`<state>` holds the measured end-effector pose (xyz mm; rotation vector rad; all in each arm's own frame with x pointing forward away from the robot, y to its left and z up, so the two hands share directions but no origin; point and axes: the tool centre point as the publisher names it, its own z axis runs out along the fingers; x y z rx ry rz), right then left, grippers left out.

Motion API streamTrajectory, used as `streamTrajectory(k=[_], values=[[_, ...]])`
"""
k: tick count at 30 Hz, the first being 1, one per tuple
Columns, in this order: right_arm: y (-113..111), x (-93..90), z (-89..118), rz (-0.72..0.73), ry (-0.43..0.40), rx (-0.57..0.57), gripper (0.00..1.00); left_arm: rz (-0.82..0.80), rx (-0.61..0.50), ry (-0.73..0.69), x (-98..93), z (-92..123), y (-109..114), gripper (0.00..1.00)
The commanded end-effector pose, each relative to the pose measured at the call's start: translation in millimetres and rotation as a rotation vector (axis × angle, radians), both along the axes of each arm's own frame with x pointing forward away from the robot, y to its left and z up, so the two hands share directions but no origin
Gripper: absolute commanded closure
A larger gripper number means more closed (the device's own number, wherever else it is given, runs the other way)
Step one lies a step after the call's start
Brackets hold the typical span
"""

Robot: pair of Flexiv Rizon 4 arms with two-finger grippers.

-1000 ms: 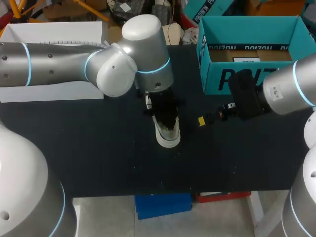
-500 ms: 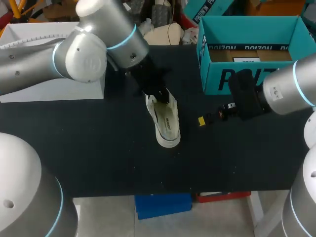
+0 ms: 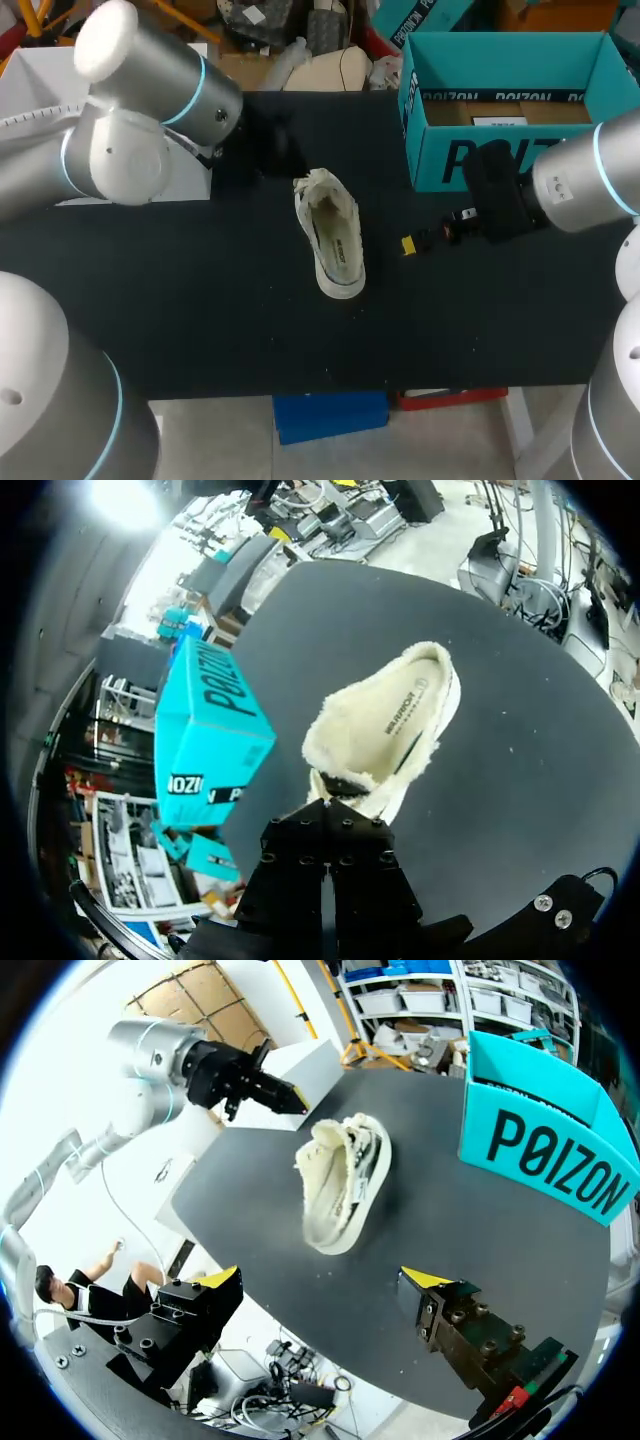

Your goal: Take the shoe out of the shoebox, open the shoe tongue, remove and reinsert the insole, then place the shoe into the shoebox

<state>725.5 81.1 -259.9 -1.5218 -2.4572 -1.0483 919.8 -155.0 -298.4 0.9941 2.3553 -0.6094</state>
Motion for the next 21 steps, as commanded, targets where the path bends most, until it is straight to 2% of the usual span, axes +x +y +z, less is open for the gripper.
streamTrajectory(k=[1,6,12,17,21], values=[[1.1,0.1,0.1,-0.002,0.001,-0.003,0.00,0.009,-0.023,-0.028,7.3,-14.8,-12.3,1.00],[1.1,0.1,0.1,-0.002,0.001,-0.003,0.00,-0.031,-0.017,0.019,8.0,-27.1,-21.3,1.00],[1.1,0.1,0.1,-0.002,0.001,-0.003,0.00,-0.085,-0.003,0.075,-9.2,-44.6,-29.0,1.00],[1.1,0.1,0.1,-0.002,0.001,-0.003,0.00,-0.109,0.007,0.119,-19.5,-67.5,-36.4,1.00],[1.1,0.1,0.1,-0.002,0.001,-0.003,0.00,-0.131,0.013,0.133,-27.8,-66.8,-37.2,1.00]])
